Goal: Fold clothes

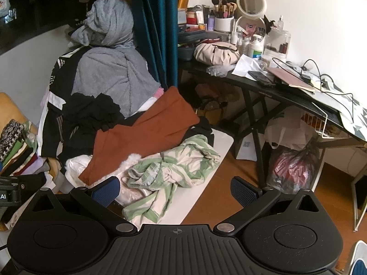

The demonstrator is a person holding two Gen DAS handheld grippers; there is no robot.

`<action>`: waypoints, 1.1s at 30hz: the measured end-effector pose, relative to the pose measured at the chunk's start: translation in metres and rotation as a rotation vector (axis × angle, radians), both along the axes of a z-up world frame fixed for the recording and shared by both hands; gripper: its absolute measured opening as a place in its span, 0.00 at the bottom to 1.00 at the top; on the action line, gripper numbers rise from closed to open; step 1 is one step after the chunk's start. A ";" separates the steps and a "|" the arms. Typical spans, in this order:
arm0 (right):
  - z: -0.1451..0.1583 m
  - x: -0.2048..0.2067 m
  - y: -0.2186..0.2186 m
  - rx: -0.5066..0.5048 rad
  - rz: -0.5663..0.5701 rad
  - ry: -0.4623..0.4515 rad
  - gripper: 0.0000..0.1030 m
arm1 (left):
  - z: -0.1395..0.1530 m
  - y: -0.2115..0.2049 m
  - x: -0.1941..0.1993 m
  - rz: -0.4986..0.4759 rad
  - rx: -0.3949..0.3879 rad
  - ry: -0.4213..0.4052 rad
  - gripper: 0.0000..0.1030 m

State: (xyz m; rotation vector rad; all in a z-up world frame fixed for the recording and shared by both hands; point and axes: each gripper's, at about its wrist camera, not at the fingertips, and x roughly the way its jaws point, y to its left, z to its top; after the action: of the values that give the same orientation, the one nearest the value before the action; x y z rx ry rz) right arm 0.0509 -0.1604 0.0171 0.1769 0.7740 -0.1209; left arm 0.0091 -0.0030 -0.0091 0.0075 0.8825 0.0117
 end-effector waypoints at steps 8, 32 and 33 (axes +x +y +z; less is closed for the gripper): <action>-0.008 0.006 -0.014 0.030 0.000 0.015 0.99 | -0.002 -0.009 0.006 0.015 0.008 0.023 0.99; -0.029 0.047 -0.096 0.017 0.134 0.056 0.99 | -0.012 -0.079 0.037 0.147 -0.019 0.068 0.99; -0.032 0.048 -0.097 0.018 0.144 0.063 0.99 | -0.014 -0.081 0.037 0.154 -0.019 0.075 0.99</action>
State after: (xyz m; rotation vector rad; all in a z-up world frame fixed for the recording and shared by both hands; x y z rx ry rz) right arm 0.0991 -0.2576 -0.0150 0.1339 0.8480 0.0172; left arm 0.0456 -0.0837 -0.0228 -0.0781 0.9567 0.1479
